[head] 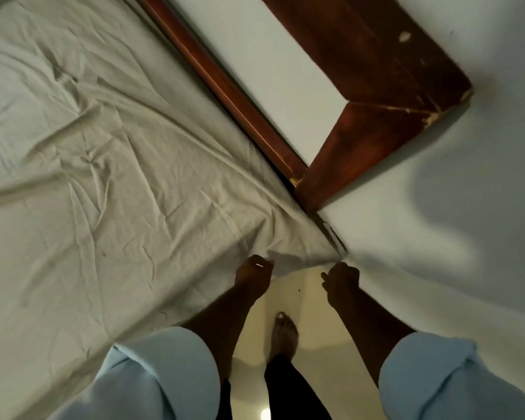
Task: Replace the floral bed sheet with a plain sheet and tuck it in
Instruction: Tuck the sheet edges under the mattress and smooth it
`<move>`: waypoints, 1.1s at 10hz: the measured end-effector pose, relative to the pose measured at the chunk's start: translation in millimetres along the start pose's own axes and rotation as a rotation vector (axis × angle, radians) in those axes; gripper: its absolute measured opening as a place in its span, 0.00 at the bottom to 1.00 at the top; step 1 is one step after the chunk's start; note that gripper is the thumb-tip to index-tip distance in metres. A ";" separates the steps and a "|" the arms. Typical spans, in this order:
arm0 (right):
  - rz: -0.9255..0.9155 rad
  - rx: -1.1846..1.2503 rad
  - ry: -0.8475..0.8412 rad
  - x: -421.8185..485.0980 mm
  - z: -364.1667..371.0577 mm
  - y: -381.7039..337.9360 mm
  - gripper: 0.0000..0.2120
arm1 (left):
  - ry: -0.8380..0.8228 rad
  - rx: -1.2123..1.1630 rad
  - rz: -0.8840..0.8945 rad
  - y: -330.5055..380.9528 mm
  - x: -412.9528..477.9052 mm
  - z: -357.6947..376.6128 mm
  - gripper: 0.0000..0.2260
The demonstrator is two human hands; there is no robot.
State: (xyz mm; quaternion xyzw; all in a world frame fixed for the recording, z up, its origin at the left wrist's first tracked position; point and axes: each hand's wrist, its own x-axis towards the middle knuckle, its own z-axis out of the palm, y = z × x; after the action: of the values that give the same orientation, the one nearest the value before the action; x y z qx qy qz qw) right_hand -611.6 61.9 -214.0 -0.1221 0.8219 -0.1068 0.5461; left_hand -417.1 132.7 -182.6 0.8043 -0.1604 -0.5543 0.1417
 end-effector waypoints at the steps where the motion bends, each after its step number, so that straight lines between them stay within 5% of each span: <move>1: -0.036 -0.010 -0.102 -10.5 20.1 9.2 0.11 | -0.083 -0.422 -0.254 -9.0 7.8 4.6 0.12; 2: -0.202 -0.228 -0.253 -17.8 37.0 9.9 0.07 | -0.175 -0.791 -0.325 -5.0 14.3 -5.4 0.14; 3: -0.184 -0.234 -0.424 -37.4 61.3 -0.9 0.10 | -0.154 -1.327 -0.329 -13.7 29.3 -11.3 0.18; 4: -0.128 -0.123 -0.477 -46.2 82.3 -22.0 0.18 | -0.110 -1.843 -0.327 0.0 47.4 -9.0 0.26; 5: -0.071 0.035 -0.503 -40.6 97.5 -28.1 0.23 | -0.104 -2.041 -0.400 9.5 57.7 -8.1 0.31; 8: 0.029 0.283 -0.525 -23.4 102.6 -10.2 0.36 | -0.084 -2.185 -0.461 1.5 76.5 -17.7 0.29; 11: 0.003 0.366 -0.539 -13.2 110.5 -10.6 0.38 | 0.045 -2.209 -0.507 -2.3 94.1 -16.5 0.31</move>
State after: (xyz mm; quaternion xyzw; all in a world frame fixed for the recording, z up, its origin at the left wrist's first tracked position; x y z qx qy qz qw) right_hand -503.6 51.4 -241.3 -0.0448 0.6150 -0.2157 0.7571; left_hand -370.0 96.5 -257.5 0.2581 0.5869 -0.3906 0.6606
